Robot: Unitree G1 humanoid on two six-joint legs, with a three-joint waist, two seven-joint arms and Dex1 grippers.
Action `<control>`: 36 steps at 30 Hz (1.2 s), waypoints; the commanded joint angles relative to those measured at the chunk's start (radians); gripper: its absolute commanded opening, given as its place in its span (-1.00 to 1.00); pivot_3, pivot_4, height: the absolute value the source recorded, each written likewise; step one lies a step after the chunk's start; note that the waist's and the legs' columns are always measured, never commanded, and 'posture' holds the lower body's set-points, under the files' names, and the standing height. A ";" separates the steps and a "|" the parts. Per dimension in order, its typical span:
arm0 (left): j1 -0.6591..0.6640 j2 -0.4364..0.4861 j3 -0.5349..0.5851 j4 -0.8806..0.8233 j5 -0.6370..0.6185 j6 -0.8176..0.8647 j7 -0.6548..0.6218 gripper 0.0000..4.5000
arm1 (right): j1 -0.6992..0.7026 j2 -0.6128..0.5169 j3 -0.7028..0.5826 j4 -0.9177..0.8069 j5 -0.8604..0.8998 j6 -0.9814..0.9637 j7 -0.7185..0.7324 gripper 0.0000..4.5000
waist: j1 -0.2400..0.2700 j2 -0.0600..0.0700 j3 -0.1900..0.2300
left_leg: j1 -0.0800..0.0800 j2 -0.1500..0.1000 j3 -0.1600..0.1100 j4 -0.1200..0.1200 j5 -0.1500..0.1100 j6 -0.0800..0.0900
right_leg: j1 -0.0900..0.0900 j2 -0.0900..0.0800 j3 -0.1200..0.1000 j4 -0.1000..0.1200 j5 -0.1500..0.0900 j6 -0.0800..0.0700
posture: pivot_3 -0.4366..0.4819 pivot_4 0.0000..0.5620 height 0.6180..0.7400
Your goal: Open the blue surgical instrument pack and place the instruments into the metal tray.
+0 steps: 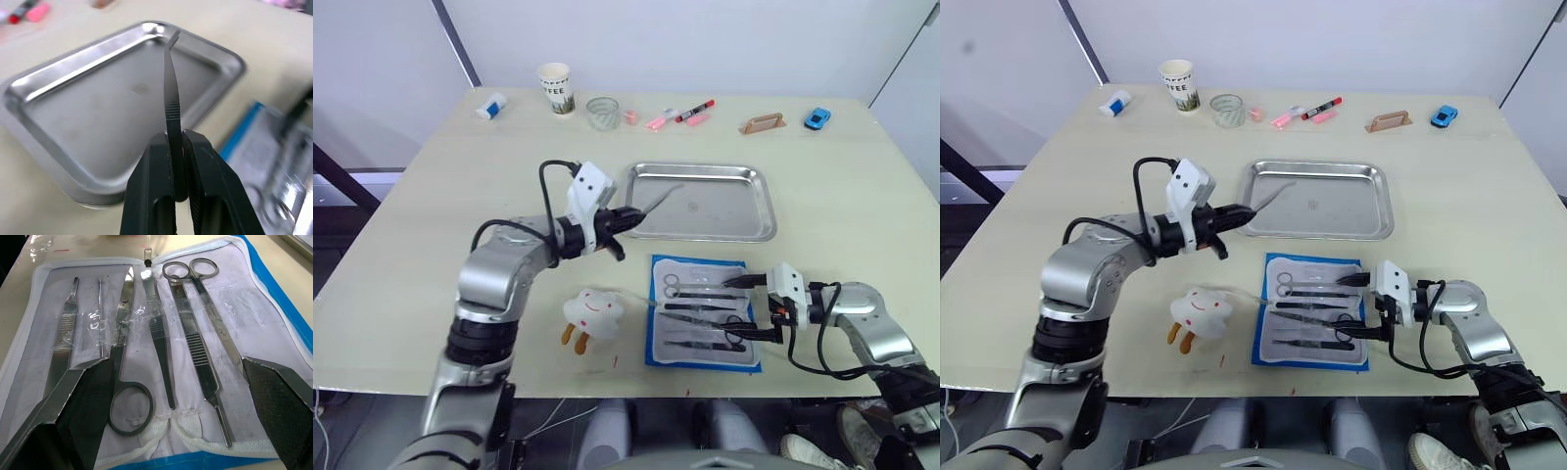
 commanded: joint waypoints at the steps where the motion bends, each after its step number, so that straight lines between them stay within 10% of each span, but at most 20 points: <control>1: -0.081 -0.119 0.018 0.043 0.082 0.023 0.232 -0.99 | 0.026 -0.022 0.035 0.043 -0.067 0.018 0.004 1.00 | 0.003 0.000 0.000 | 0.000 0.000 0.000 0.000 0.000 0.000 | 0.000 0.000 0.000 0.000 0.000 0.000 | -0.05 -0.47 1.00; 14: -0.227 -0.457 0.104 0.291 0.176 0.008 0.658 -0.99 | 0.020 -0.024 0.034 0.040 -0.065 0.028 0.009 1.00 | 0.001 0.000 0.000 | 0.000 -0.001 0.000 0.000 0.002 -0.004 | 0.001 -0.001 0.000 0.000 0.000 0.000 | -0.05 -0.47 1.00; 36: -0.265 -0.489 0.118 0.501 0.194 -0.049 0.748 -0.99 | 0.030 -0.024 0.029 0.027 -0.065 0.035 -0.003 1.00 | 0.001 0.000 0.000 | 0.000 -0.002 -0.001 0.000 0.003 -0.005 | 0.001 -0.001 0.000 -0.001 0.000 0.000 | -0.05 -0.47 1.00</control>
